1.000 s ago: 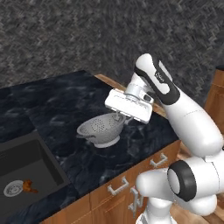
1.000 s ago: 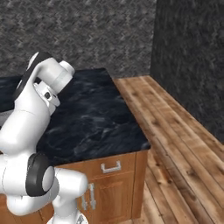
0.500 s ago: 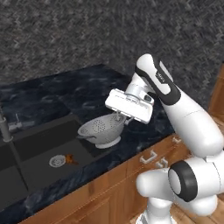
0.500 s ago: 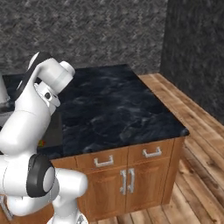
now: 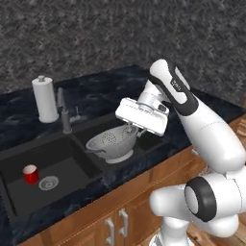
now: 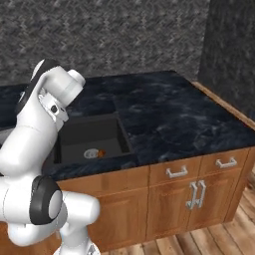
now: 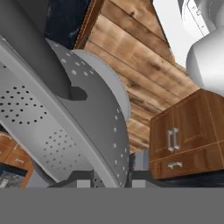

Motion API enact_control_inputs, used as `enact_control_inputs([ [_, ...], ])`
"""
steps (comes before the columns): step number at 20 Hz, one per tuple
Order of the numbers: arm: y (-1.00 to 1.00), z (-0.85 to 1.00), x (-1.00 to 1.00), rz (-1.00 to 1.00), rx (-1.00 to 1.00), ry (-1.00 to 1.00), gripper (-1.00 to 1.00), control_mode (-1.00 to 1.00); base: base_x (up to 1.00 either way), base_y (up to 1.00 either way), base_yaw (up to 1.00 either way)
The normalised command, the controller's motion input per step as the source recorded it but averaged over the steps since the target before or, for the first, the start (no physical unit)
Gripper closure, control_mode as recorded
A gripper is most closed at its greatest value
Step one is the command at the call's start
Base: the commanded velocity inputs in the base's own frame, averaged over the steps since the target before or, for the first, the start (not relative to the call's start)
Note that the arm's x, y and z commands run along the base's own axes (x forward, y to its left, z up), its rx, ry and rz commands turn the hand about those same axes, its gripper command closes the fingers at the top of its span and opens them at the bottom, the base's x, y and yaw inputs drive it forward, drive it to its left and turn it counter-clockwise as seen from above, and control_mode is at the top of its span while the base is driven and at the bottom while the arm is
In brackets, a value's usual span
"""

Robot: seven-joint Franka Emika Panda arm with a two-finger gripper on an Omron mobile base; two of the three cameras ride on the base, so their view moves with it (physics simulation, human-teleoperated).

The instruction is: Pick the colander and mug and place them in the sink. Then turn on the water.

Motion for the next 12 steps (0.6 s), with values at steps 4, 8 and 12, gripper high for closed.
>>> enact_control_inputs([
  [4,0.0,0.0,0.0,0.0,0.0,0.0,1.0,1.0,-0.31,0.97,0.0],
  [8,0.0,0.0,0.0,0.0,0.0,0.0,1.0,1.0,0.24,0.65,0.0],
  [12,0.0,0.0,0.0,0.0,0.0,0.0,1.0,1.0,0.85,0.35,0.0],
])
